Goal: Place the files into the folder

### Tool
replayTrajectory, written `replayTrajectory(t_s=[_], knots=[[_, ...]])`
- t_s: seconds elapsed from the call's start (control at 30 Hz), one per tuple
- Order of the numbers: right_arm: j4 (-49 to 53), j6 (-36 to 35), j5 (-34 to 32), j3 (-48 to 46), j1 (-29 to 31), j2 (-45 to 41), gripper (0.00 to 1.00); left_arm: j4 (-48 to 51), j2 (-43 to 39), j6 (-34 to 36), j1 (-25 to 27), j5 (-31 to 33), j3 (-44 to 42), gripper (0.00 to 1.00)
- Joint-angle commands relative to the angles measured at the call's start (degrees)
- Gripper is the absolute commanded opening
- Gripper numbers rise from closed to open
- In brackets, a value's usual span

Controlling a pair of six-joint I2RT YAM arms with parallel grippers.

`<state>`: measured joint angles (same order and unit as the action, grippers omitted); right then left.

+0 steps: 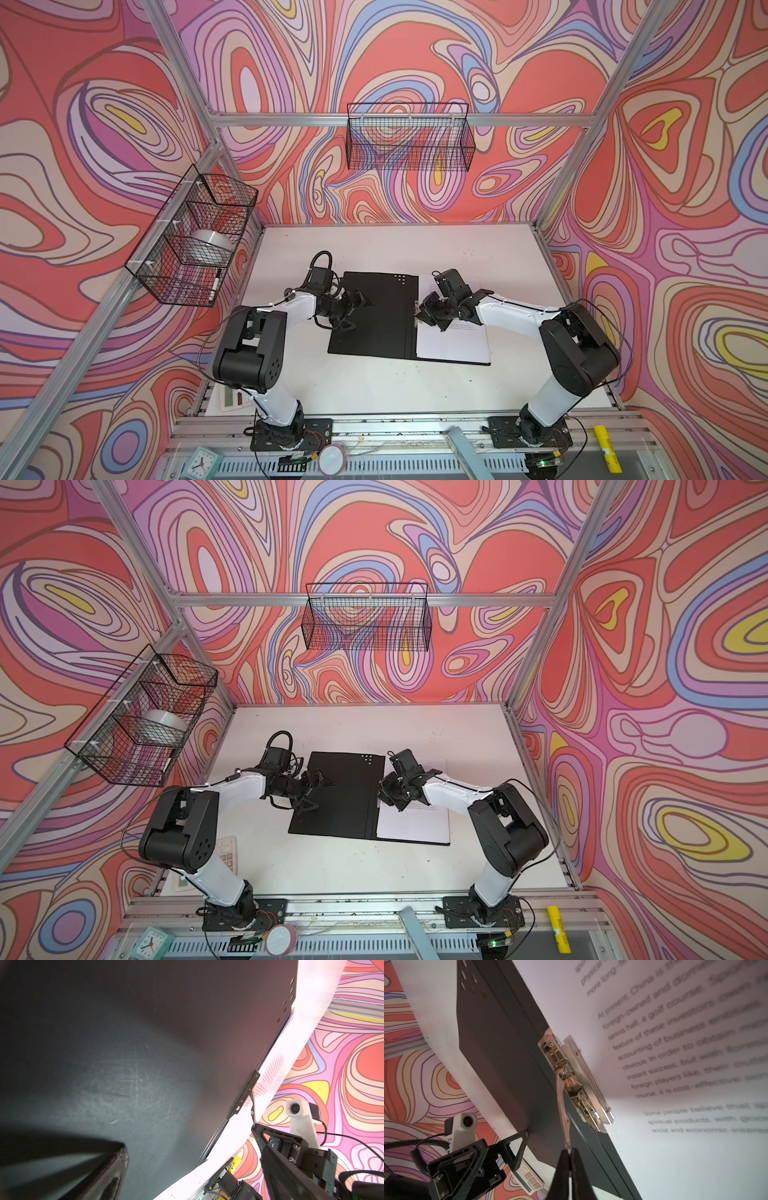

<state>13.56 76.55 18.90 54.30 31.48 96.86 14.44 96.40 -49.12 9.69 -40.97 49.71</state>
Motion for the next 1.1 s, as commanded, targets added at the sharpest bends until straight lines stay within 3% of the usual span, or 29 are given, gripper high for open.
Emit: replayTrajectory(t_s=[0.0, 1.07], knots=[[7.96, -1.23, -4.91, -3.72, -0.19, 3.80, 0.00, 3.95, 3.09, 0.60, -0.44, 6.19, -2.53, 1.00], [9.38, -2.28, -12.73, -8.69, 2.79, 10.46, 0.00, 4.67, 2.83, 1.31, -0.47, 7.07, -2.96, 1.00]])
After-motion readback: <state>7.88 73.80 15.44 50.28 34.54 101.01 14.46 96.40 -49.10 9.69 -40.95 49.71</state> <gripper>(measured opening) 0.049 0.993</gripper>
